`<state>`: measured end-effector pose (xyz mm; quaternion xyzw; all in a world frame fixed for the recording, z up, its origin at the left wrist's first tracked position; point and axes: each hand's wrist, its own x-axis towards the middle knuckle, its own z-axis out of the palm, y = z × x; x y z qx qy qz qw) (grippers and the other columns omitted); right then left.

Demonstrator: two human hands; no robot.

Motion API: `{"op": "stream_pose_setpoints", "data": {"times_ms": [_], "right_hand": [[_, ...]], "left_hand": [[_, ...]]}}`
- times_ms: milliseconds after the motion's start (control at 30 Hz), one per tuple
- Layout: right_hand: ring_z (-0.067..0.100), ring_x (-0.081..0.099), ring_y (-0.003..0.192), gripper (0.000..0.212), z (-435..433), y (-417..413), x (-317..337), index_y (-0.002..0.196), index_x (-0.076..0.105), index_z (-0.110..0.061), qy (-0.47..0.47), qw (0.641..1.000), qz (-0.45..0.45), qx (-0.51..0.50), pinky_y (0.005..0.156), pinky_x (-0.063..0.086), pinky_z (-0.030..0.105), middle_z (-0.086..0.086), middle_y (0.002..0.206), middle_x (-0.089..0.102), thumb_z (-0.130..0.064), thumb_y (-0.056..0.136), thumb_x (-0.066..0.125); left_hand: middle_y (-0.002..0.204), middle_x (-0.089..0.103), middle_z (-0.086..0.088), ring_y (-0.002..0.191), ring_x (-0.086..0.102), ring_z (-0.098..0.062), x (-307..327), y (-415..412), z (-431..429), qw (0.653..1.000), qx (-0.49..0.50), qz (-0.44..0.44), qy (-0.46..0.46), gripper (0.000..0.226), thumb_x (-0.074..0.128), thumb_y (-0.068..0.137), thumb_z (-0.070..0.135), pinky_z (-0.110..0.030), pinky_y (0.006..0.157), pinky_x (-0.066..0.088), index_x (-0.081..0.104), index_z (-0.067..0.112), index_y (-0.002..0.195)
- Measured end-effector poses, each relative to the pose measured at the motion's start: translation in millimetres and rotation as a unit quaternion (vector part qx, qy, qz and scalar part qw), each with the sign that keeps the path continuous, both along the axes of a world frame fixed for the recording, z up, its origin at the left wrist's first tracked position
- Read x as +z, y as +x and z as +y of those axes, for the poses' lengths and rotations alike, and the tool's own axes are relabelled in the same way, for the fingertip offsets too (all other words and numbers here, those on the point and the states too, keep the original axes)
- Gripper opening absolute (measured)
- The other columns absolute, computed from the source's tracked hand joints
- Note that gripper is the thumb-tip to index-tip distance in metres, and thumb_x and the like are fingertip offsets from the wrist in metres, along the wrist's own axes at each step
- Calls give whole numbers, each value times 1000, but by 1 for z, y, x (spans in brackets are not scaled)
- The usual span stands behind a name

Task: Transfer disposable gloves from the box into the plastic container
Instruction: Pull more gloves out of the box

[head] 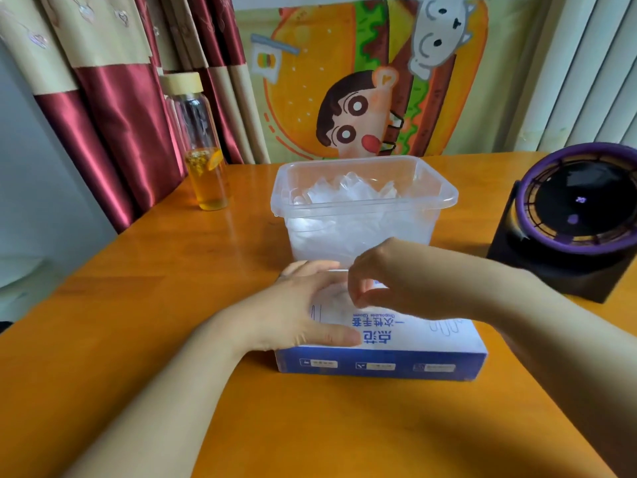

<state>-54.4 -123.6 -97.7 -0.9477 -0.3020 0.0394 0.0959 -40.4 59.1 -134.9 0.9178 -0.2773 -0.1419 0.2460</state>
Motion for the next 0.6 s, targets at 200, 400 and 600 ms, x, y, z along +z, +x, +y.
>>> {"op": "stream_pose_setpoints", "data": {"times_ms": [200,400,600], "right_hand": [[12,56,91,15,4,27,13,103,65,-25,-13,1000,10,-26,80,46,25,-5,107,63,-27,96,52],[2,59,81,15,-7,28,15,100,65,-28,64,997,47,-12,70,47,17,-13,93,65,-37,90,60],[4,56,76,12,-3,25,13,95,69,-24,8,1000,5,26,64,40,9,-14,85,62,-33,90,62]], "left_hand": [[143,31,28,135,17,0,-3,2,2,1000,-2,-8,-18,80,66,62,70,-32,114,24,34,55,133],[147,23,28,137,11,2,-3,2,2,1000,7,-12,-3,88,62,59,72,-31,117,18,30,52,139],[133,32,37,128,21,10,4,-1,-1,1000,-3,-9,-4,69,62,61,71,-26,114,24,34,60,123]]}}
